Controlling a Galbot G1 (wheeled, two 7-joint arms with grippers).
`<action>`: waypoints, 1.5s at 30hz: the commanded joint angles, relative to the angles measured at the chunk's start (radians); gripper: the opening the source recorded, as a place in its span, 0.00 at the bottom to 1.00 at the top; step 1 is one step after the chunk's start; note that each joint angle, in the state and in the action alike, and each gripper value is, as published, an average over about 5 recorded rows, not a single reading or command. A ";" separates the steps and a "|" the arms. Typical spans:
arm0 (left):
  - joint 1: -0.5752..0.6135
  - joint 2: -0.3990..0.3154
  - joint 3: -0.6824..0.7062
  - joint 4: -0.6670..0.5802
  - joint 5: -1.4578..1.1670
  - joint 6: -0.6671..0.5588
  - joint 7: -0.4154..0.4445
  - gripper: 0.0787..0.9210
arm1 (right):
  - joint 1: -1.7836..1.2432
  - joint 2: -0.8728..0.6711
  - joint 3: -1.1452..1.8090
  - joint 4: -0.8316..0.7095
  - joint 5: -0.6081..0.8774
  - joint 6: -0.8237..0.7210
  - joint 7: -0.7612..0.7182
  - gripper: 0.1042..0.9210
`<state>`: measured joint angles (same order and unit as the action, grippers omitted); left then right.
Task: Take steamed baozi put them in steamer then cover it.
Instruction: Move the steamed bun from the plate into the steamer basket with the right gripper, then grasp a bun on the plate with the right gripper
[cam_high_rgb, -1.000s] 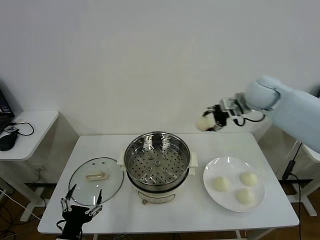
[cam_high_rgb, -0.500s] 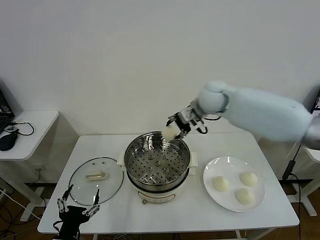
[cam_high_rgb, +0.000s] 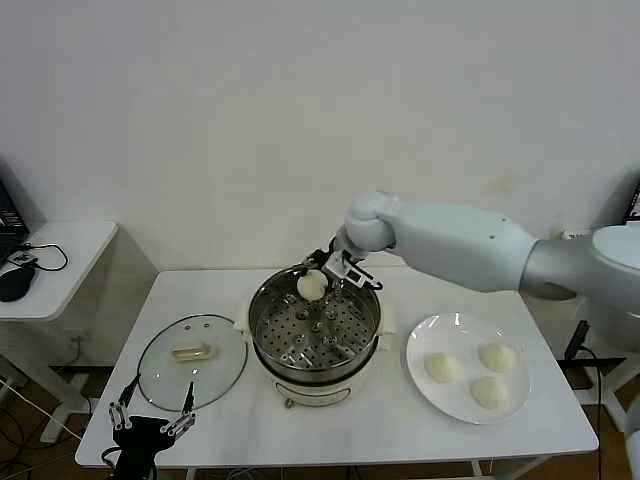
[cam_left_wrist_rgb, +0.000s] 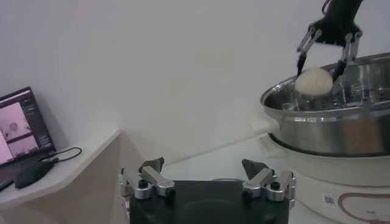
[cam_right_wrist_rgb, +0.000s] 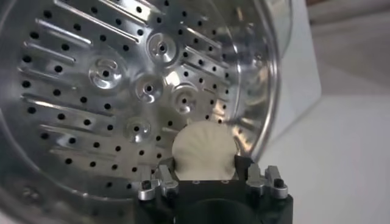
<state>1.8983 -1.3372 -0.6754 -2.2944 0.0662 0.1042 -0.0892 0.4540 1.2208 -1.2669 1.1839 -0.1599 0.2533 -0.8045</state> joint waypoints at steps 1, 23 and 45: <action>0.002 -0.002 0.000 -0.002 0.000 0.000 0.001 0.88 | -0.050 0.070 -0.011 -0.097 -0.141 0.106 0.023 0.63; -0.005 0.035 -0.001 -0.006 -0.014 0.004 0.005 0.88 | 0.149 -0.121 0.044 0.200 0.329 -0.272 -0.159 0.88; -0.085 0.102 -0.022 0.010 -0.109 0.035 0.019 0.88 | 0.009 -0.890 0.088 0.585 0.260 -0.634 -0.215 0.88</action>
<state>1.8284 -1.2439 -0.6961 -2.2850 -0.0243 0.1367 -0.0706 0.6018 0.6115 -1.2259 1.6418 0.1281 -0.2684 -0.9967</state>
